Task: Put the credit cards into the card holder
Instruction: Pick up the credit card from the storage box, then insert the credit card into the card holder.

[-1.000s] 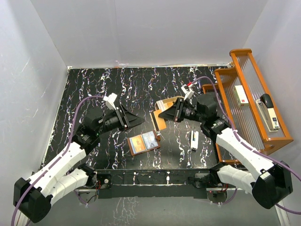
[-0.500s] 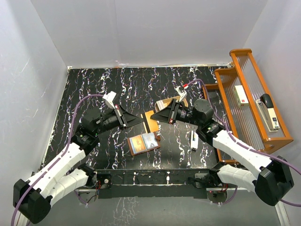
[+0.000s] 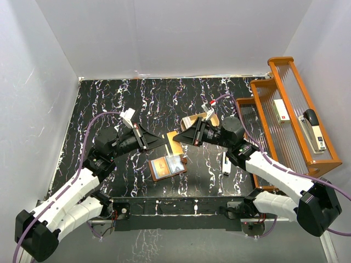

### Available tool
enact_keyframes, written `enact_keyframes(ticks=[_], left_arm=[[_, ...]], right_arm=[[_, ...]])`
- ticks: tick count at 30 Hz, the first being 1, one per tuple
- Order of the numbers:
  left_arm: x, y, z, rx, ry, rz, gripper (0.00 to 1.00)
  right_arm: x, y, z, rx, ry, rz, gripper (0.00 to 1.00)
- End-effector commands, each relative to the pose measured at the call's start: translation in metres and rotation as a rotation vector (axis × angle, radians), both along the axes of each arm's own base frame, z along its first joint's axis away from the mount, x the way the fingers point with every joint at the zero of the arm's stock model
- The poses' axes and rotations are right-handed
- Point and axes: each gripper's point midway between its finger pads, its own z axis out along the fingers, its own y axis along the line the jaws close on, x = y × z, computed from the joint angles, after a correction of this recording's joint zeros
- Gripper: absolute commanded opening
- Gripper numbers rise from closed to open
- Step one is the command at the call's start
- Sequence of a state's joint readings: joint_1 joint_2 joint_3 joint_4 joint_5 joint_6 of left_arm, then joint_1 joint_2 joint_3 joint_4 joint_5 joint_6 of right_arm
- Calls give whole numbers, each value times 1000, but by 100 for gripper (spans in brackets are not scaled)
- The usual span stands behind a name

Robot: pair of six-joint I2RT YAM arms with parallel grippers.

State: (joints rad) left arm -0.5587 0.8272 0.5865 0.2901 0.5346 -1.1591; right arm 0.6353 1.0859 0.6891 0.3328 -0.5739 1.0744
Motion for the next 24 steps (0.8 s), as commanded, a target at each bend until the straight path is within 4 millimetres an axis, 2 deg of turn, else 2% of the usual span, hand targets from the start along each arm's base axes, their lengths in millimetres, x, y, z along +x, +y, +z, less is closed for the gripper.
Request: enact_keyframes(ticks=[1, 4, 7, 14, 20, 24], left_arm=[[-3, 4, -7, 56, -18, 6, 0], [2, 13, -35, 192, 31, 49, 0], [3, 19, -55, 256, 48, 67, 0], [1, 32, -112, 366, 159, 112, 0], [-1, 35, -156, 462, 273, 99, 0], [0, 34, -171, 475, 302, 89, 0]], right_arm=[[10, -4, -5, -87, -68, -64, 22], [22, -16, -25, -218, -98, -140, 35], [32, -28, -49, -334, -113, -201, 42], [46, -45, -113, -582, -86, -228, 46], [51, -46, -148, -699, -67, -211, 46], [48, -38, -166, -773, -74, -183, 50]])
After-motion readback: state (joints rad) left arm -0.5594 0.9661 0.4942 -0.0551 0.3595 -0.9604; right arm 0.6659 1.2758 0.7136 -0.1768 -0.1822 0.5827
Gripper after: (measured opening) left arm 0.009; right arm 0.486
